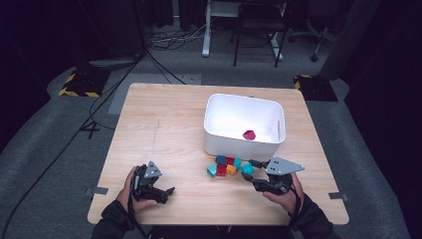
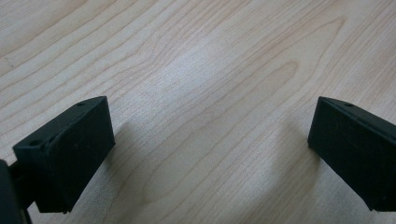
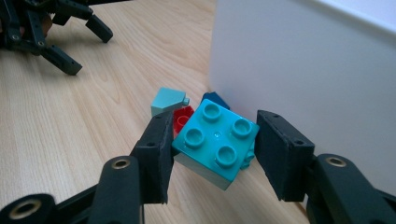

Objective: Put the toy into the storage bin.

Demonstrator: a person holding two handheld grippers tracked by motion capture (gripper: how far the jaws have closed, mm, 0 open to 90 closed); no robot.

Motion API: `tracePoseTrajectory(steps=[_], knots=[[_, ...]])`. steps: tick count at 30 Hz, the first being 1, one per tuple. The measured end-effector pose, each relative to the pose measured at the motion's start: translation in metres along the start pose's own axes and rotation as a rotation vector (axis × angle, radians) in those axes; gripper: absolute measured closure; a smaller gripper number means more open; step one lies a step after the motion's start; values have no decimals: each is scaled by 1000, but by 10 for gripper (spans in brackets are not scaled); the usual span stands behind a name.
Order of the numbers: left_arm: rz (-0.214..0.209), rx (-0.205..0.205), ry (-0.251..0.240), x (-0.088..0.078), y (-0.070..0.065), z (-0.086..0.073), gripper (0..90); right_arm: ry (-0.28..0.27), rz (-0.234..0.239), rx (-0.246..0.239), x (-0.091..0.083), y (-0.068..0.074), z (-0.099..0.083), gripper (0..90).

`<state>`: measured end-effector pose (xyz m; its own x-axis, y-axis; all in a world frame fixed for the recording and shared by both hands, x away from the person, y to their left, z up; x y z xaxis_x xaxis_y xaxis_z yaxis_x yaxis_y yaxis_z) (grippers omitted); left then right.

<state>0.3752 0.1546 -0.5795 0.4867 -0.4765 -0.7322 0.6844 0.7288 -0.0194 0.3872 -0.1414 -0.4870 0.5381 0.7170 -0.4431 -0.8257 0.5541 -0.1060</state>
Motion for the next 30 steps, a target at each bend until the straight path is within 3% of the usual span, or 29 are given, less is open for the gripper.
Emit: tracePoseTrajectory(steps=[2,14,21,30], knots=[[-1,0,0,0,0,0,6,-17,-6,15,-3,-1,5,488],[2,3,2,0,0,0,6,-54,-49,1,-27,-16,28,488],[-1,1,2,0,0,0,6,-98,-80,-12,-45,-31,49,489],[2,2,1,0,0,0,6,-112,-108,-10,-56,-48,64,489]])
Point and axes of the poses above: each handheld gripper's, and its own axes: x roughly forward along the jaws, z roughly out of its top, y roughly to its left, the point moved 10 cm from there along x, roughly forward along the jaws, and after that the axes turned 2 degrees about -y, right-handed, at the moved point
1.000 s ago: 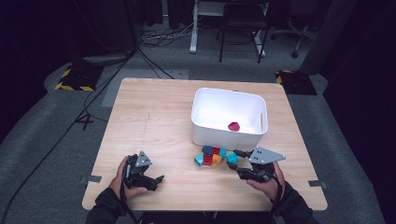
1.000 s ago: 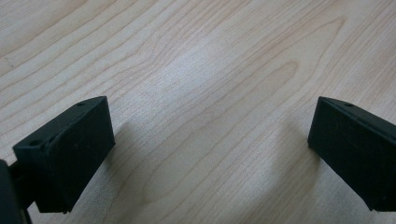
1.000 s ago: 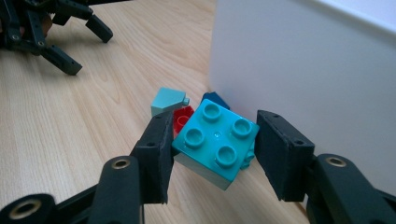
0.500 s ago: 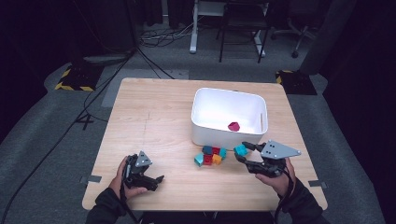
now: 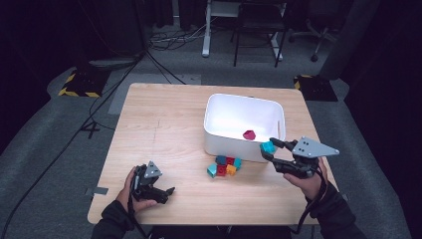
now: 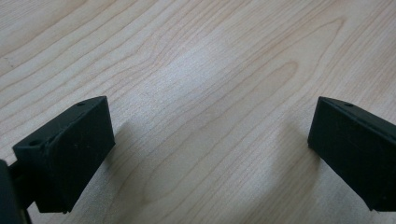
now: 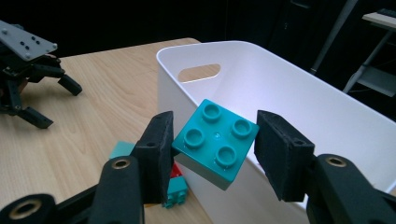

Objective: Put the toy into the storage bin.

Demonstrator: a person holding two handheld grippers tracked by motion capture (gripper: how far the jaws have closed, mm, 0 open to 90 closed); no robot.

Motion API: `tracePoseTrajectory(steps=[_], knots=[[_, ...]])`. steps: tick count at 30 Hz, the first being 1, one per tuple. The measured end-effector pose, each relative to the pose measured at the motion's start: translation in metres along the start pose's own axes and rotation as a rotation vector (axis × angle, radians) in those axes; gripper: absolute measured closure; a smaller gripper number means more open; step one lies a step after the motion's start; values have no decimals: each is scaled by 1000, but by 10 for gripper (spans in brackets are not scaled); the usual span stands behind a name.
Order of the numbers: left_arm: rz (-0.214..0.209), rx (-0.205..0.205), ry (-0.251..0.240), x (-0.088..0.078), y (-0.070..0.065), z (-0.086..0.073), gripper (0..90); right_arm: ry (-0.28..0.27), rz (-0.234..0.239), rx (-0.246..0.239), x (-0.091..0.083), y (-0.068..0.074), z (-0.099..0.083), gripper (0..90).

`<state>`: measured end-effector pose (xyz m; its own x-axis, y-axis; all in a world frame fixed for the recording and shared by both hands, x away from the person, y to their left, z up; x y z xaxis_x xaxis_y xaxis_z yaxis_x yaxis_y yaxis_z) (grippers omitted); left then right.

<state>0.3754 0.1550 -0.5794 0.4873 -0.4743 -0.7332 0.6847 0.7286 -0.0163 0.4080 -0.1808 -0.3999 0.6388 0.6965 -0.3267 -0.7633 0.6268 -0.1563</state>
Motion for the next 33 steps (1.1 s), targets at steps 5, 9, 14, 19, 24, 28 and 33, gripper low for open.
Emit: tracePoseTrajectory(steps=[5,9,14,19,24,28,33], knots=[[-1,0,0,0,0,0,6,6,-21,-6,0,-11,6,489],[0,0,0,0,0,0,6,12,-46,-14,2,-23,11,489],[-2,-3,-1,0,0,0,6,15,-64,-5,8,-33,15,489],[0,-2,-1,0,0,0,6,11,-71,8,12,-42,21,489],[0,-2,-2,0,0,0,6,28,-84,3,20,-48,21,489],[0,-2,-2,0,0,0,6,41,-94,3,24,-52,21,489],[0,-2,-2,0,0,0,6,44,-88,19,29,-56,20,489]])
Point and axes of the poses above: each handheld gripper's, and its own axes: x roughly forward along the jaws, z roughly out of its top, y roughly to its left, the point moved 10 cm from there along x, roughly forward along the jaws, and after that the axes turned 2 degrees about -y, right-handed, at the moved point
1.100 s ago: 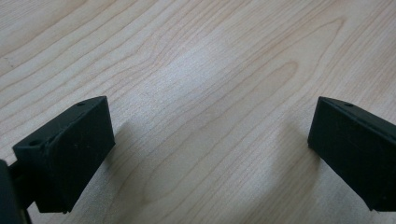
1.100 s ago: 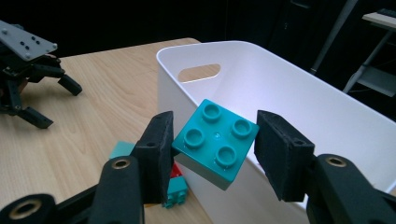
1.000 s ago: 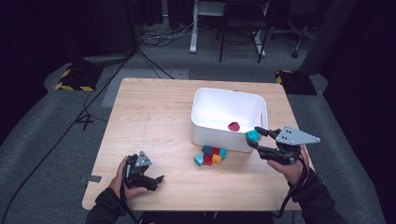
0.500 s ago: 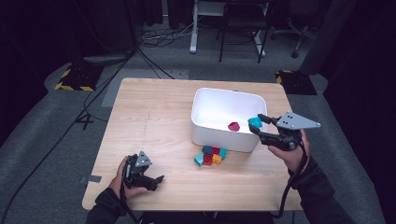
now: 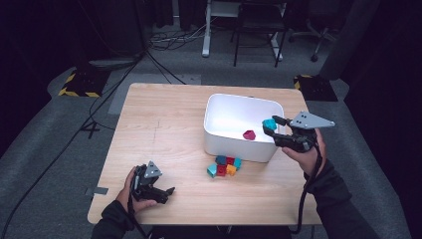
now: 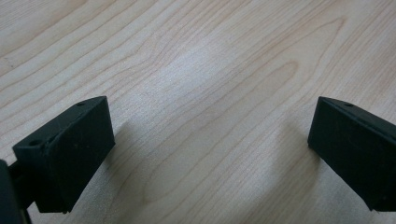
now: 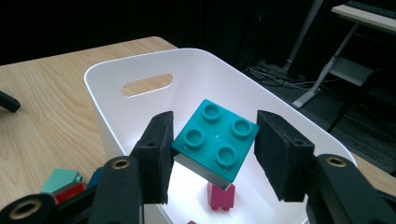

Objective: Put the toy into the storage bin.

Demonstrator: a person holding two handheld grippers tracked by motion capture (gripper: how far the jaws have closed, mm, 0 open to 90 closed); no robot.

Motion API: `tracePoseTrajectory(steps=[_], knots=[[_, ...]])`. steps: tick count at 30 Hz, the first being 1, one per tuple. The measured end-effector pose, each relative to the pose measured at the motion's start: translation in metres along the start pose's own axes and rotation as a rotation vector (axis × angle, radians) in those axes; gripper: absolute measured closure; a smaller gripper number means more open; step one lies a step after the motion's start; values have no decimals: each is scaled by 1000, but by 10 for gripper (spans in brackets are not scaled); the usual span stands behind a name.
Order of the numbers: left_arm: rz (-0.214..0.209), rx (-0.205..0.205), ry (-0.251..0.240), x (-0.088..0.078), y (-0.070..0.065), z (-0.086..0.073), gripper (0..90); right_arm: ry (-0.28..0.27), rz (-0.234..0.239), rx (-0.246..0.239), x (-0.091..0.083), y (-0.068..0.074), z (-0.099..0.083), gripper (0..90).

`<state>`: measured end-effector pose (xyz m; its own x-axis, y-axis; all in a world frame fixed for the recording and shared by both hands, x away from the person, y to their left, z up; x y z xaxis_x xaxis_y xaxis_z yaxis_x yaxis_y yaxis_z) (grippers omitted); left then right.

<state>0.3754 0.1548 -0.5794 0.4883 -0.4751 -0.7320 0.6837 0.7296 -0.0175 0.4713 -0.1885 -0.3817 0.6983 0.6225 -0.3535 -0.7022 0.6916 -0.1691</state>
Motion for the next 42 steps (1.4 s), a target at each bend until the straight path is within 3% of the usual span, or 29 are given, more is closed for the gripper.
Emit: tracePoseTrajectory(steps=[23,36,42], knots=[[0,0,0,0,0,0,6,68,-15,27,31,-16,-5,486],[0,2,2,0,0,0,6,90,-2,30,36,-10,-12,476],[-1,1,-1,0,0,0,6,52,18,25,25,1,-9,466]])
Point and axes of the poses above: each handheld gripper's, and its own axes: x roughly forward along the jaws, z roughly out of its top, y roughly to its left, the point moved 10 cm from there along x, roughly forward along the jaws, and after that the axes turned 2 degrees about -y, right-handed, at the moved point
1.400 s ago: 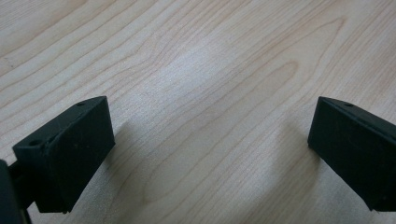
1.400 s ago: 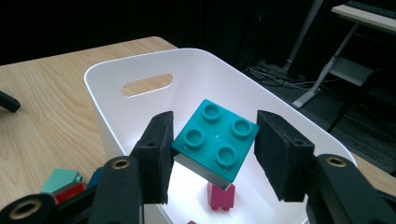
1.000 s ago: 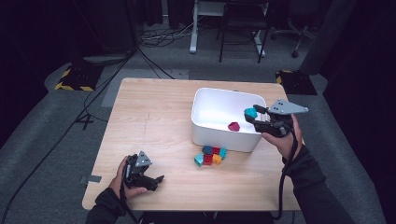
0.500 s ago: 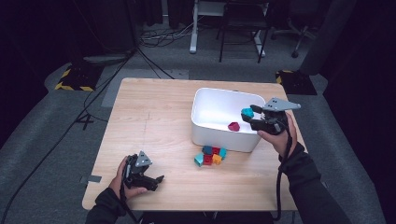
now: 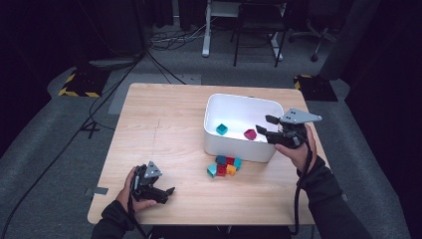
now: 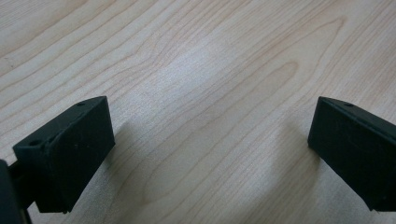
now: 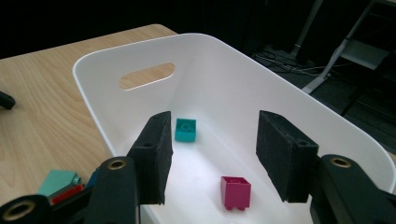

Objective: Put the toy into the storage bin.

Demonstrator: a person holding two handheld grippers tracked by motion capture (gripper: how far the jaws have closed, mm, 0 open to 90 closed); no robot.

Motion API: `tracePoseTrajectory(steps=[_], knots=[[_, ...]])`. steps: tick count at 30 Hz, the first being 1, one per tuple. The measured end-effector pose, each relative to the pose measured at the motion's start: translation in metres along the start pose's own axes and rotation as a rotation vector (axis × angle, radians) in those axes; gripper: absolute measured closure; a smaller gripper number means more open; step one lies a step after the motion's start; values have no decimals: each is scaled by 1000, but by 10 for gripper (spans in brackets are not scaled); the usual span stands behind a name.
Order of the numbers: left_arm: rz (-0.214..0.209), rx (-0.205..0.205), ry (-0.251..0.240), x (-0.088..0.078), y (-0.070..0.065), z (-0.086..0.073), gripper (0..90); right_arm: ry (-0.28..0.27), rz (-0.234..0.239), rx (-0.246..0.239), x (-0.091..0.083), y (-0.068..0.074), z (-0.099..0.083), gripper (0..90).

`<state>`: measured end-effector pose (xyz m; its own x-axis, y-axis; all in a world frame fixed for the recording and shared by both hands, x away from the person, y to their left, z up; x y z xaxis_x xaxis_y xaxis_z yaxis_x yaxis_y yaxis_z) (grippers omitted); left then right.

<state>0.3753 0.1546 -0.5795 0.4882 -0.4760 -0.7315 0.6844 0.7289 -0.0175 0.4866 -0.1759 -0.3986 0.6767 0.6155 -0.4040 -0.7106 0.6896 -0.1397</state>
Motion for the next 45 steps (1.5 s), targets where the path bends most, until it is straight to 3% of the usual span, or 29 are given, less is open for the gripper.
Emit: tracePoseTrajectory(steps=[11,20,27,30,34,37,45], knots=[[1,0,1,0,0,0,6,-60,65,-31,-34,30,1,473],[1,0,1,0,0,0,6,-55,127,-34,-36,59,-21,464],[1,2,2,0,0,0,6,-13,138,-48,-25,74,-50,454],[0,0,0,0,0,0,6,-4,165,-34,-19,82,-61,450],[1,0,1,0,0,0,6,49,187,-45,-5,93,-81,447],[0,0,0,0,0,0,6,90,190,-56,8,96,-97,438],[0,0,0,0,0,0,6,143,215,-71,30,104,-119,406]])
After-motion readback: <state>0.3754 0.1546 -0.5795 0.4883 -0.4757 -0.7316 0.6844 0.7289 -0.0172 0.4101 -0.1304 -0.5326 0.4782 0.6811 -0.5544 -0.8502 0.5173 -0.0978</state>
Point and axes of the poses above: each handheld gripper's, and its own axes: x roughly forward along the jaws, z roughly out of its top, y roughly to its left, the point moved 10 cm from there along x, roughly forward along the jaws, and after that the axes turned 2 degrees about -y, right-handed, at the moved point
